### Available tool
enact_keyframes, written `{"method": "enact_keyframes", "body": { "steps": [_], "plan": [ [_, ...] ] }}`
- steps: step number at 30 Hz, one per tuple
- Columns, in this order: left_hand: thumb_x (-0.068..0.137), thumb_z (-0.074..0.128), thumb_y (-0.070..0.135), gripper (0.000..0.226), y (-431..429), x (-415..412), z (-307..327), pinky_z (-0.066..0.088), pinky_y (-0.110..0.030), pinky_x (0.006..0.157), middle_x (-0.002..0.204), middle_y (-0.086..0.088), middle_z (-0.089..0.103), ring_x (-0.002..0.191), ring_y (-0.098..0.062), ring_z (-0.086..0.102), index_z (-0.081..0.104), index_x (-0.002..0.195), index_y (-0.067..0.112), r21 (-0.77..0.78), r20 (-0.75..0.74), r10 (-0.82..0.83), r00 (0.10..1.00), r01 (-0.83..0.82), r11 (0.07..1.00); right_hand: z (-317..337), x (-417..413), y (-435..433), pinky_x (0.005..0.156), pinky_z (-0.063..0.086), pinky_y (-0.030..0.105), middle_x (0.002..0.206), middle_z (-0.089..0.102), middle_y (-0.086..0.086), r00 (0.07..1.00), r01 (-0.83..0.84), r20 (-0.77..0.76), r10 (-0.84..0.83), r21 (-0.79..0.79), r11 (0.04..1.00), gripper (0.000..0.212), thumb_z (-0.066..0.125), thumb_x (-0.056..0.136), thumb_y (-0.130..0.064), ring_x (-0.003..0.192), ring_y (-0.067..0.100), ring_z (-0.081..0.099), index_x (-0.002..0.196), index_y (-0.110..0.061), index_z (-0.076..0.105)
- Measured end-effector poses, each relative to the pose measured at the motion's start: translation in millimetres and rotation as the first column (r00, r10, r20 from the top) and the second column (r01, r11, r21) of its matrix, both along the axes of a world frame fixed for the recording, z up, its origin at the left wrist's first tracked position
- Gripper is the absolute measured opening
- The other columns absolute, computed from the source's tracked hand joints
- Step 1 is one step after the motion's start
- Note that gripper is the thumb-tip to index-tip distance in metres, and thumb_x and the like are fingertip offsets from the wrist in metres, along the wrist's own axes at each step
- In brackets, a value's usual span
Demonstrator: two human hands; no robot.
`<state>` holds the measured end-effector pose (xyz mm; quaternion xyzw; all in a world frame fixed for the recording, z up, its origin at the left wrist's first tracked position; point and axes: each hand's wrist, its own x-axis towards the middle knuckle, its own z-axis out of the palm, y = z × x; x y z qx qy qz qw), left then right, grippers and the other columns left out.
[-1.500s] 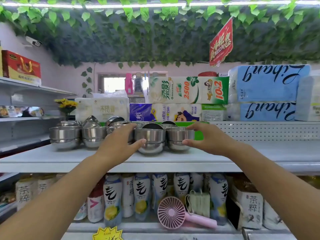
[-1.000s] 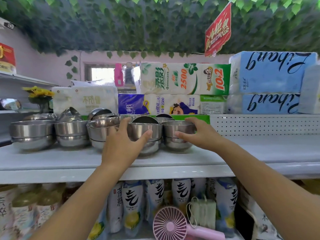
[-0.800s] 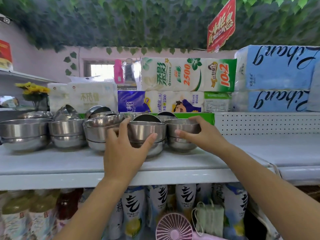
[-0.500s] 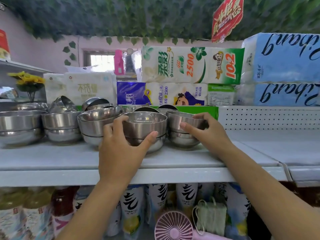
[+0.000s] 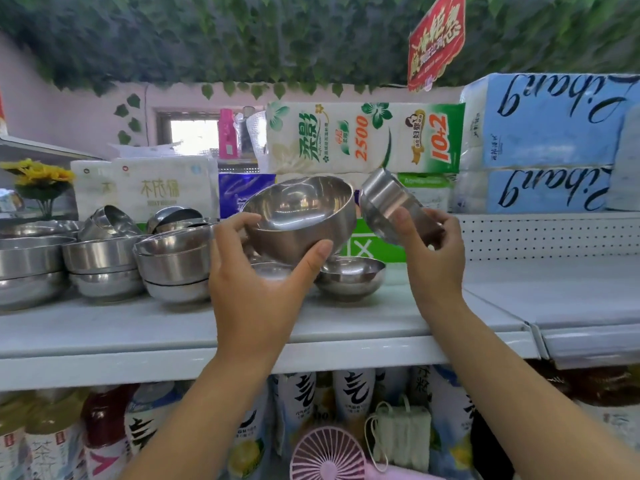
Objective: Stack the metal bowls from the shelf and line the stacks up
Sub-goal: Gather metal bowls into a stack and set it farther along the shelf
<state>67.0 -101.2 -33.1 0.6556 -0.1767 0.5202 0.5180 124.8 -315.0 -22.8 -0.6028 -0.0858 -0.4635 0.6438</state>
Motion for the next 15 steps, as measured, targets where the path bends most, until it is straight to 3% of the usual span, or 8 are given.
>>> {"method": "enact_keyframes", "body": {
  "steps": [3, 6, 7, 11, 15],
  "plan": [
    [0.067, 0.081, 0.062, 0.069, -18.5, -3.0, 7.0, 0.054, -0.038, 0.087, 0.109, 0.01, 0.064, 0.104, -0.011, 0.064, 0.046, 0.117, 0.03, 0.0, -0.019, -0.11, 0.994, 0.11, 0.994, 6.7, -3.8, -21.8, 0.073, 0.047, 0.008, 0.107, 0.067, -0.01, 0.999, 0.037, 0.026, -0.039, 0.056, 0.998, 0.053, 0.077, 0.083, -0.053, 0.082, -0.014, 0.061, 0.121, -0.022, 0.059],
    [0.063, 0.082, 0.062, 0.071, -37.4, -0.1, 14.2, 0.049, -0.012, 0.078, 0.108, 0.012, 0.064, 0.098, 0.0, 0.063, 0.046, 0.116, 0.03, 0.058, -0.089, -0.207, 0.974, 0.213, 0.975, 14.0, -10.5, -52.2, 0.07, 0.045, 0.007, 0.099, 0.064, -0.014, 0.997, 0.077, 0.019, -0.078, 0.06, 0.995, 0.05, 0.075, 0.085, -0.051, 0.074, -0.017, 0.058, 0.121, -0.019, 0.058],
    [0.061, 0.082, 0.063, 0.072, -44.2, 2.9, 17.2, 0.048, -0.009, 0.075, 0.108, 0.013, 0.063, 0.095, 0.003, 0.062, 0.046, 0.115, 0.031, 0.084, -0.121, -0.227, 0.966, 0.238, 0.968, 15.4, -12.9, -63.0, 0.07, 0.045, 0.007, 0.099, 0.063, -0.014, 0.995, 0.102, 0.017, -0.102, 0.049, 0.994, 0.051, 0.075, 0.085, -0.051, 0.074, -0.017, 0.057, 0.121, -0.018, 0.058],
    [0.055, 0.081, 0.072, 0.073, -76.0, 18.5, 26.1, 0.053, -0.03, 0.079, 0.1, 0.021, 0.061, 0.092, 0.002, 0.061, 0.043, 0.108, 0.039, 0.231, -0.235, -0.202, 0.951, 0.257, 0.938, 15.2, -22.2, -102.0, 0.065, 0.044, 0.004, 0.099, 0.06, -0.012, 0.979, 0.2, 0.031, -0.201, 0.036, 0.979, 0.05, 0.074, 0.087, -0.047, 0.072, -0.017, 0.056, 0.122, -0.016, 0.056],
    [0.054, 0.079, 0.074, 0.073, -109.6, 30.8, 29.6, 0.045, -0.026, 0.071, 0.096, 0.023, 0.059, 0.088, 0.004, 0.057, 0.042, 0.104, 0.036, 0.39, -0.322, -0.184, 0.929, 0.308, 0.868, 13.7, -33.7, -126.7, 0.067, 0.045, 0.005, 0.101, 0.06, -0.011, 0.967, 0.249, 0.042, -0.25, 0.031, 0.968, 0.049, 0.074, 0.087, -0.048, 0.081, -0.009, 0.058, 0.121, -0.017, 0.055]
  ]
}}
